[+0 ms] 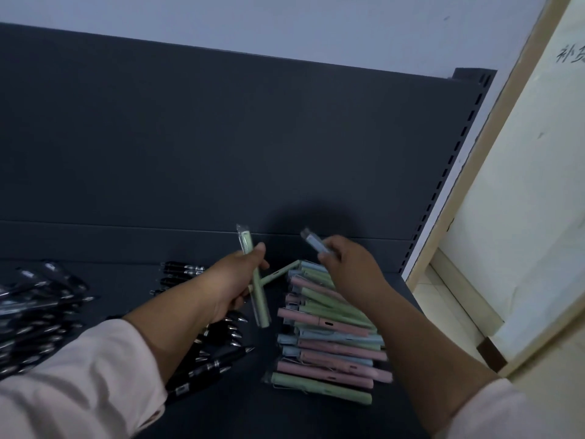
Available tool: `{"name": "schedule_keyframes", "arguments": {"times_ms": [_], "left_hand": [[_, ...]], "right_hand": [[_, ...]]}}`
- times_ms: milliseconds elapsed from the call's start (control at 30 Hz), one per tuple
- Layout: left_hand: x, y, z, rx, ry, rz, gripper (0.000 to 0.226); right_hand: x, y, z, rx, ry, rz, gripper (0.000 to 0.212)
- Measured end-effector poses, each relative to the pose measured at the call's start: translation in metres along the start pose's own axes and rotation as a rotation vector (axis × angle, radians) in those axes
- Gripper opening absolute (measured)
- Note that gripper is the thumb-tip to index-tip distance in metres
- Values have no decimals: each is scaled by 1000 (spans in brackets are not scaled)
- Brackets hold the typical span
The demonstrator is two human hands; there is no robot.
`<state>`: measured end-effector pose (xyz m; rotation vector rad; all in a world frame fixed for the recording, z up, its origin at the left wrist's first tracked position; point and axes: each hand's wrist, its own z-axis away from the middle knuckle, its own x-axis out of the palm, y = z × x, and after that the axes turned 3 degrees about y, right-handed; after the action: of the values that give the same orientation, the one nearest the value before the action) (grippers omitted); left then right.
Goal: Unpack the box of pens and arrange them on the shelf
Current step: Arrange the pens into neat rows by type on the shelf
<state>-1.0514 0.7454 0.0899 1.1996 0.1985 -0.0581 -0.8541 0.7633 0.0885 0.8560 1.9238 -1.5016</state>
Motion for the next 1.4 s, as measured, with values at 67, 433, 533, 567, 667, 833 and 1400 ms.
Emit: {"name": "schedule_keyframes", "arguments": {"times_ms": [67, 433, 533, 567, 667, 833, 1400], "left_hand": [[1, 1, -2, -18, 30, 133, 36], [17, 16, -9, -64, -146, 662, 7], [22, 20, -13, 2, -233, 565, 9], [22, 19, -17, 29, -225, 477, 13], [17, 5, -39, 186, 16, -89, 29], [9, -22, -66, 482, 172, -1154, 31], [0, -22, -54, 600, 389, -1174, 19]], "right_hand": [[6, 14, -3, -9, -57, 149, 18], [13, -12, 1, -93, -178, -205, 22], [12, -5, -5, -123, -184, -89, 15], [8, 0, -7, -106, -157, -43, 15], [-9, 26, -11, -46, -61, 116, 18], [-17, 66, -15, 70, -30, 226, 22], [6, 65, -13, 41, -210, 251, 49]]}}
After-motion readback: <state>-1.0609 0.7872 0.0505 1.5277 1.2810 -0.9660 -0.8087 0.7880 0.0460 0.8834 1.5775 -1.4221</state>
